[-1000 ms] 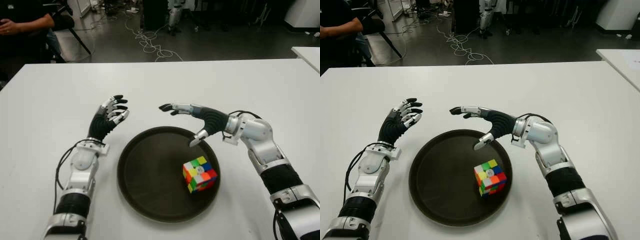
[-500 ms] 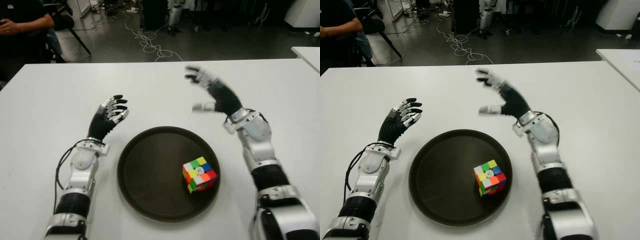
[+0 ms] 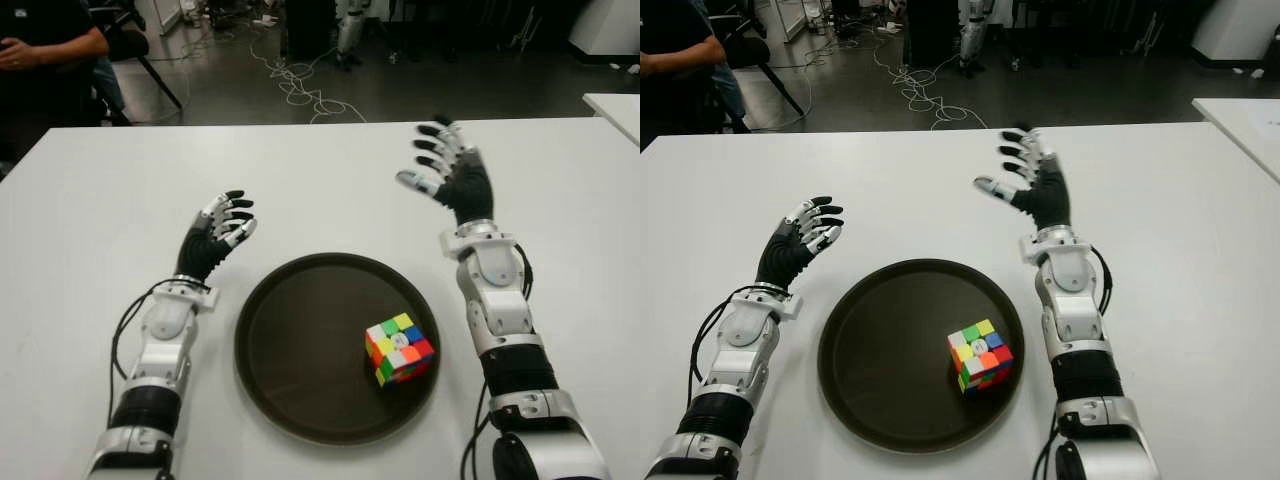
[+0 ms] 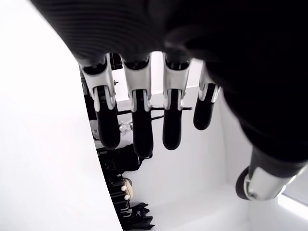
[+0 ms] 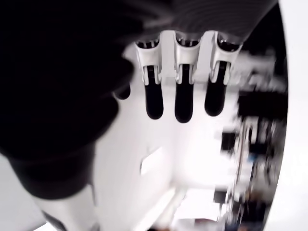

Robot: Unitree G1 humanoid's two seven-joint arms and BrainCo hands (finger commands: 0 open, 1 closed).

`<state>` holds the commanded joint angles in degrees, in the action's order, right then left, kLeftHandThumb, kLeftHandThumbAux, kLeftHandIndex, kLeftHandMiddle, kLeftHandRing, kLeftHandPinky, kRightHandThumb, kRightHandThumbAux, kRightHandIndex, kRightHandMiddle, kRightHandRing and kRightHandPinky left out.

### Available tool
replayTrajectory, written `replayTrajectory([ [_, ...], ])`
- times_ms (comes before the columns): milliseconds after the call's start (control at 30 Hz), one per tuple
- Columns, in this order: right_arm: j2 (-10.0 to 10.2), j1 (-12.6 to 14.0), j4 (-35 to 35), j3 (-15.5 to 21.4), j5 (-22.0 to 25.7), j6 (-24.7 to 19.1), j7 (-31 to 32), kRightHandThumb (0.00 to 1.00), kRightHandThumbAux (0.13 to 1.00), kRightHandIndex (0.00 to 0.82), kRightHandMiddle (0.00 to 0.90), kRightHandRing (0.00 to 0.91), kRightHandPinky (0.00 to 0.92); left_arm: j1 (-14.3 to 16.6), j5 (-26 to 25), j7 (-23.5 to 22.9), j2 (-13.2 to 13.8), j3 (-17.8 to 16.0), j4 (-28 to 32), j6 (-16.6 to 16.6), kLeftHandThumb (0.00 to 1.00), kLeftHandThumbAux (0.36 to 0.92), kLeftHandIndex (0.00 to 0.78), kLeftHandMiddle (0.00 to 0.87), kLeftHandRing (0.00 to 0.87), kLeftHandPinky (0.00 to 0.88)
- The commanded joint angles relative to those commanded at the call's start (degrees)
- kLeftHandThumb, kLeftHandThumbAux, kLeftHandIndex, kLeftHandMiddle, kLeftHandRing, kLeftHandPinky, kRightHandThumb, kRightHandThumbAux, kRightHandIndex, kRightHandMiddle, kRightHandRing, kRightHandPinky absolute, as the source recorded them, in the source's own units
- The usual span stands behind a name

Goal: Pick up the Rubik's Cube and put it in the plate

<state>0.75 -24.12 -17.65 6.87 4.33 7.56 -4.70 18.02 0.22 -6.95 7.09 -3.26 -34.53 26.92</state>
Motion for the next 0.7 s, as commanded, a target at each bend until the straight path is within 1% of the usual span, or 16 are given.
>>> replayTrajectory([
  [67, 0.03, 0.39, -0.26, 0.56, 0.36, -0.87, -0.56, 0.000, 0.871, 0.138, 0.203, 0.190, 0.189, -0.05, 0.01, 0.01, -0.03, 0.02, -0.10, 0.05, 0.099, 0.605, 0.201, 0.276, 0.274, 0.274],
  [167, -0.04, 0.14, -1.87, 1.30, 0.64, -2.98, -1.43, 0.000, 0.871, 0.114, 0.181, 0.167, 0.161, -0.06, -0.08, -0.10, -0.16, 0.04, -0.39, 0.39, 0.098, 0.609, 0.205, 0.277, 0.270, 0.270],
  [267, 0.29, -0.23, -2.66, 1.12, 0.37, -3.93, -1.96, 0.000, 0.882, 0.102, 0.167, 0.155, 0.154, -0.03, -0.17, -0.23, -0.25, 0.06, -0.35, 0.46, 0.090, 0.609, 0.199, 0.275, 0.271, 0.272],
  [333, 0.90, -0.26, -3.03, 0.57, -0.04, -4.04, -2.39, 0.002, 0.889, 0.099, 0.163, 0.152, 0.154, -0.06, -0.19, -0.26, -0.26, 0.07, -0.20, 0.33, 0.086, 0.610, 0.195, 0.275, 0.272, 0.272],
  [400, 1.62, -0.15, -3.42, -0.19, -0.60, -3.81, -2.84, 0.013, 0.896, 0.097, 0.160, 0.150, 0.152, -0.05, -0.15, -0.24, -0.24, 0.08, -0.19, 0.21, 0.081, 0.611, 0.193, 0.274, 0.272, 0.269],
  [533, 0.77, -0.41, -7.32, -1.46, -2.54, -0.99, -2.12, 0.030, 0.885, 0.091, 0.162, 0.149, 0.145, 0.23, 0.05, -0.19, -0.01, 0.04, -1.11, 0.71, 0.078, 0.609, 0.194, 0.269, 0.267, 0.263],
  [700, -0.17, -0.63, -9.68, -1.92, -3.67, 2.36, -1.78, 0.022, 0.871, 0.091, 0.168, 0.150, 0.144, 0.20, -0.06, -0.15, -0.17, 0.00, -1.24, 1.25, 0.079, 0.612, 0.194, 0.269, 0.269, 0.271],
])
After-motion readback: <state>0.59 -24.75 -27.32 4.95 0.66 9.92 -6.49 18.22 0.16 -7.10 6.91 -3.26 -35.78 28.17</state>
